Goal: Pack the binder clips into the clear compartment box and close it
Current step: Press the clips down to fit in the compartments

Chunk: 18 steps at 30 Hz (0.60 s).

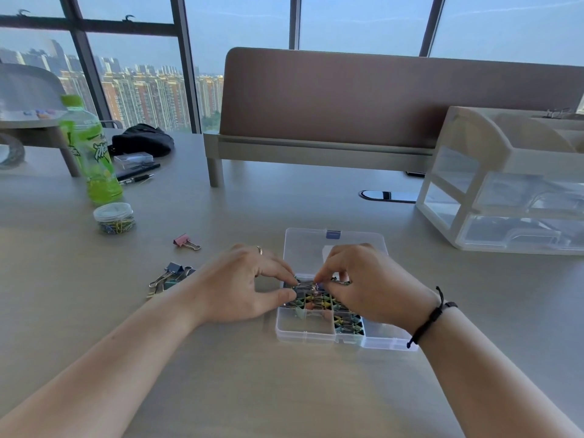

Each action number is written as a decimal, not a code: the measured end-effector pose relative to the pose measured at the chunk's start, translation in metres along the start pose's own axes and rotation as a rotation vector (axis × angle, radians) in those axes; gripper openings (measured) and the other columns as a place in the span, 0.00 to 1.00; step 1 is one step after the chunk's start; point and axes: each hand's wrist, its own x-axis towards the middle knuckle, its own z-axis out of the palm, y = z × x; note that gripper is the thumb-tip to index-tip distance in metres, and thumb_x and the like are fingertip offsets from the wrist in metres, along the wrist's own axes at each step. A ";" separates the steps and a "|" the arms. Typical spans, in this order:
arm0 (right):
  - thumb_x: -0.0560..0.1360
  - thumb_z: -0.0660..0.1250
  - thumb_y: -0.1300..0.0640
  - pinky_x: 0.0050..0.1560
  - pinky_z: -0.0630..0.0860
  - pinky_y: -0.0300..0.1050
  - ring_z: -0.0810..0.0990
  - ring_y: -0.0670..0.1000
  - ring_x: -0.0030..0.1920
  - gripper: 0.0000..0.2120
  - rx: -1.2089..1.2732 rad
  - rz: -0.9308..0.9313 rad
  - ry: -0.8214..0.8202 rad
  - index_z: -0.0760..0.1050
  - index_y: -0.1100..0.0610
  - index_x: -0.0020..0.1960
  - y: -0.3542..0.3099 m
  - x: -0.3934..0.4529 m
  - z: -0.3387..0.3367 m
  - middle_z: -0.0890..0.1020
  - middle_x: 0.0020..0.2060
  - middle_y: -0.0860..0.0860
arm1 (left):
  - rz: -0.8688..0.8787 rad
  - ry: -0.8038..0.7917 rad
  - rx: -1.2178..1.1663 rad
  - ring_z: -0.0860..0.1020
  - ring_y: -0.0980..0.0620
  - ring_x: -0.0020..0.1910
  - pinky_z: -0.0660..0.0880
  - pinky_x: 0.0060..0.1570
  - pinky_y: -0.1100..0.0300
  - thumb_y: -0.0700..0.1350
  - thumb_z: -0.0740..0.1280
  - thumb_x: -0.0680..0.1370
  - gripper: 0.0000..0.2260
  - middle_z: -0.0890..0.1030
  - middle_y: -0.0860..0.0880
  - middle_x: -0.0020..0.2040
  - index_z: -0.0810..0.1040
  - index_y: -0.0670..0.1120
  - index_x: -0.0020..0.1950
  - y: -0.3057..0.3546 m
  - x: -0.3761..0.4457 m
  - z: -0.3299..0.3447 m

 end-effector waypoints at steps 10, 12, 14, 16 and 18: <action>0.75 0.68 0.57 0.49 0.77 0.43 0.76 0.42 0.43 0.09 0.031 -0.003 -0.005 0.85 0.47 0.49 0.001 0.003 0.003 0.76 0.40 0.37 | 0.000 -0.037 0.027 0.77 0.68 0.54 0.75 0.59 0.58 0.65 0.65 0.72 0.17 0.81 0.66 0.56 0.84 0.60 0.55 -0.004 0.004 0.002; 0.75 0.68 0.58 0.49 0.77 0.44 0.76 0.42 0.43 0.09 0.032 -0.006 -0.004 0.85 0.48 0.49 0.001 0.003 0.004 0.76 0.40 0.38 | 0.004 -0.043 0.044 0.77 0.67 0.54 0.75 0.58 0.58 0.66 0.63 0.73 0.19 0.81 0.65 0.56 0.84 0.59 0.55 -0.003 0.005 0.002; 0.76 0.68 0.58 0.48 0.76 0.42 0.76 0.42 0.42 0.09 0.032 -0.013 -0.003 0.85 0.48 0.50 0.001 0.002 0.004 0.76 0.39 0.38 | 0.018 -0.041 0.073 0.77 0.67 0.55 0.74 0.58 0.59 0.66 0.63 0.73 0.20 0.81 0.64 0.57 0.84 0.58 0.56 -0.001 0.004 0.002; 0.76 0.68 0.57 0.45 0.74 0.38 0.76 0.42 0.41 0.09 0.046 -0.010 0.023 0.85 0.47 0.50 0.000 0.001 0.002 0.77 0.38 0.38 | 0.039 0.001 0.069 0.77 0.67 0.55 0.73 0.58 0.64 0.64 0.65 0.73 0.19 0.82 0.63 0.57 0.84 0.57 0.57 0.002 0.002 0.001; 0.76 0.67 0.59 0.42 0.72 0.33 0.77 0.42 0.40 0.10 0.075 0.015 0.097 0.85 0.47 0.50 0.000 0.001 -0.002 0.79 0.39 0.39 | 0.035 0.110 0.016 0.79 0.65 0.53 0.74 0.55 0.66 0.59 0.69 0.74 0.15 0.84 0.62 0.55 0.85 0.55 0.56 0.003 -0.002 -0.006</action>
